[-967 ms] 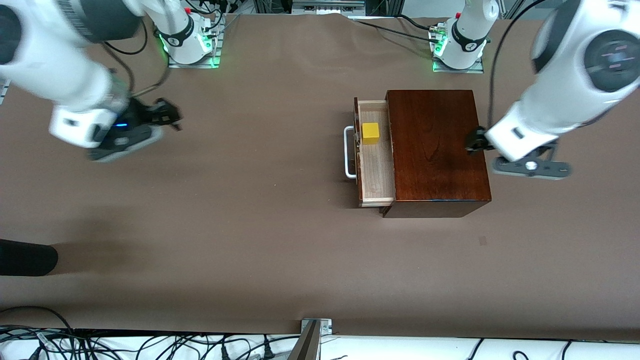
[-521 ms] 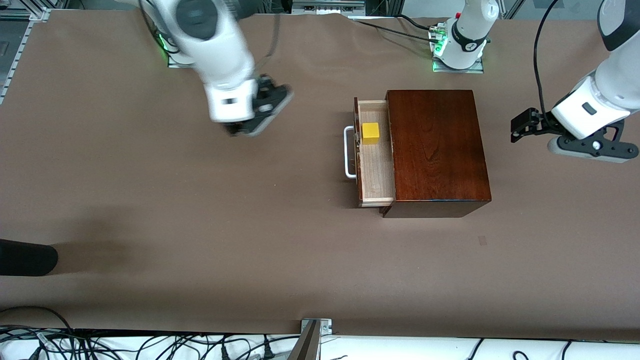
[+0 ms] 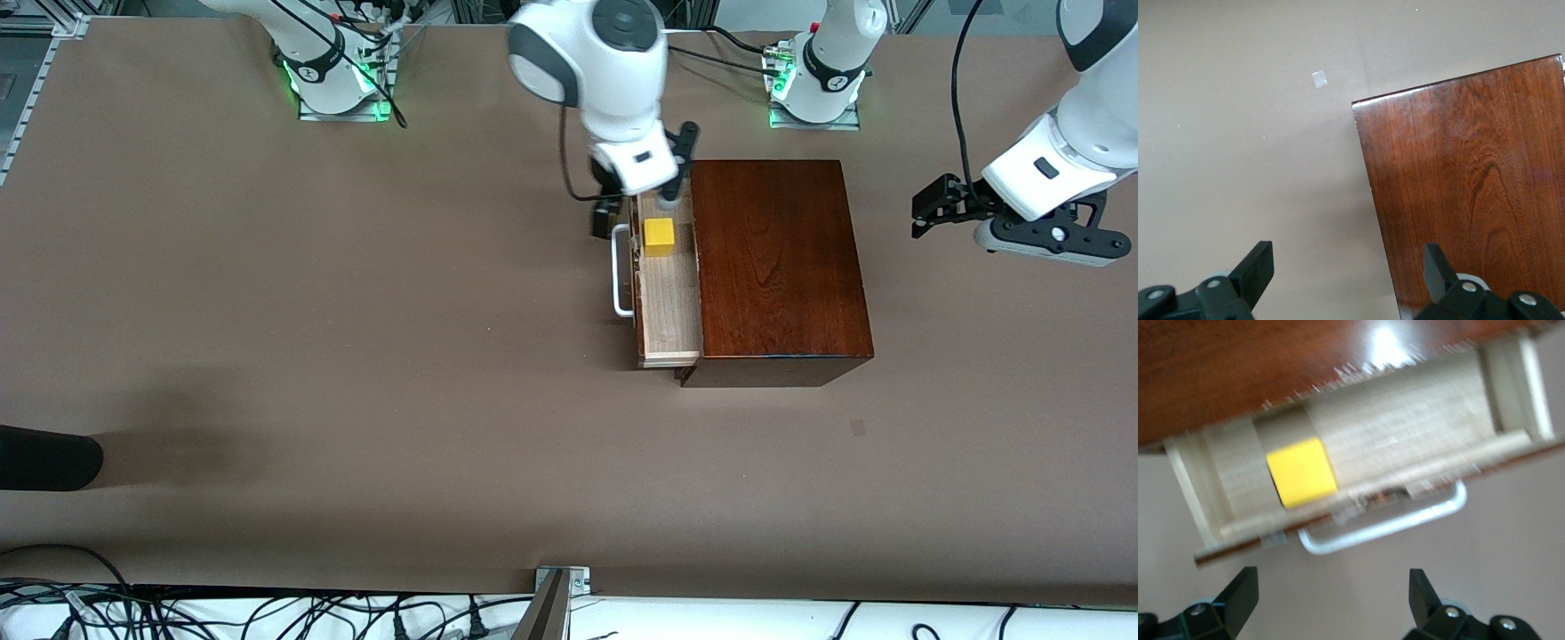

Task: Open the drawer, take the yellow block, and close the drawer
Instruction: 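Reach the right gripper down into the drawer to the yellow block, then grasp the yellow block with the right gripper and lift it, then carry the block away with the right gripper while the left gripper reaches the drawer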

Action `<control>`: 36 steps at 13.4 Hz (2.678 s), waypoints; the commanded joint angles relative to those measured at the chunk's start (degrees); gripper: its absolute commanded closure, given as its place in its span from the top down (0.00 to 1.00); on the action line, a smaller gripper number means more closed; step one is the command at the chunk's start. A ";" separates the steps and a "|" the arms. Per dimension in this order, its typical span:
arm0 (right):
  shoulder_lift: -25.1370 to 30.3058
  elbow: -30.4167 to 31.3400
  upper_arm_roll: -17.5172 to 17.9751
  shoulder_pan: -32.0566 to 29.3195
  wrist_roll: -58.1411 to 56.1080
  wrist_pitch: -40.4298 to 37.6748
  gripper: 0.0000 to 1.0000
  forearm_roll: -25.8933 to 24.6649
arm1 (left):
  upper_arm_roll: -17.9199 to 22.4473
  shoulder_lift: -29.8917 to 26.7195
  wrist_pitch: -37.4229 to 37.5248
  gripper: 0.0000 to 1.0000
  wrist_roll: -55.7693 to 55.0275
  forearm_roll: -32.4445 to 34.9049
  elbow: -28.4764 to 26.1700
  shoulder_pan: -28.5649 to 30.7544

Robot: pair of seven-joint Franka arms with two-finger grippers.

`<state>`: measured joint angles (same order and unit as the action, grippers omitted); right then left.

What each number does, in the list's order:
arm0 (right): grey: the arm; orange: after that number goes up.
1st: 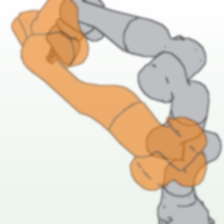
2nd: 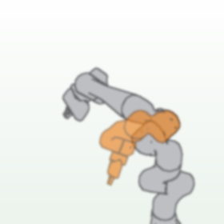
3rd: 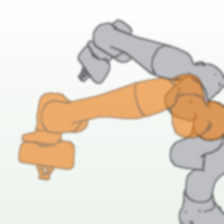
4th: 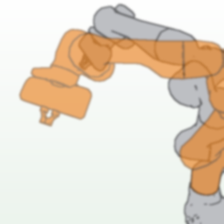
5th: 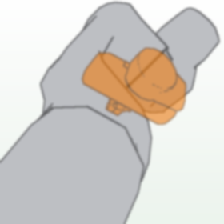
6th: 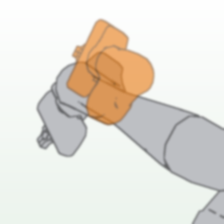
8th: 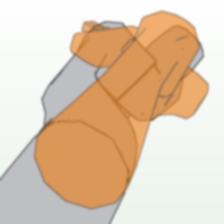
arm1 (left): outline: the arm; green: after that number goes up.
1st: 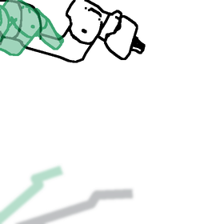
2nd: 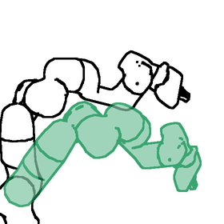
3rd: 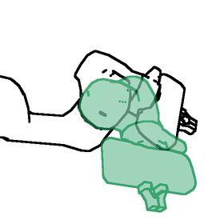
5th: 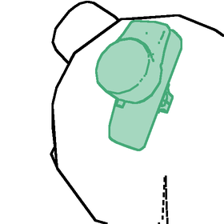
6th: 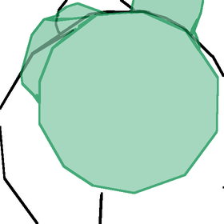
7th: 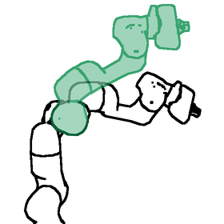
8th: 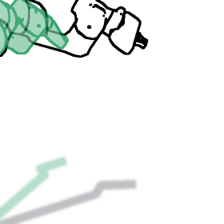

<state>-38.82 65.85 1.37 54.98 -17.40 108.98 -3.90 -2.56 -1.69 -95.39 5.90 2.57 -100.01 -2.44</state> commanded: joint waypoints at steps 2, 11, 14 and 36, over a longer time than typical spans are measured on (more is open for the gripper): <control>-5.02 -4.24 -0.67 3.02 -4.03 4.11 1.00 -1.90 | 1.16 -1.30 -0.85 1.00 1.30 -1.34 -1.51 -0.81; -10.83 -4.24 -0.67 4.34 -8.00 9.05 1.00 -4.80 | 0.01 -0.33 -0.15 1.00 0.42 -1.34 -0.28 -0.81; -11.71 -4.24 -1.01 5.04 -6.95 10.10 0.93 -4.89 | -0.43 -0.41 -0.15 1.00 0.42 -1.34 -0.28 -0.81; 22.81 12.95 -4.09 -33.50 -3.52 -11.77 0.00 11.09 | -6.92 0.11 7.06 1.00 1.30 -1.43 3.32 -0.90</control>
<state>-23.92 66.30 -4.53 27.11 -21.36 96.23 3.99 -7.31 -1.77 -90.18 6.03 2.54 -98.32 -3.52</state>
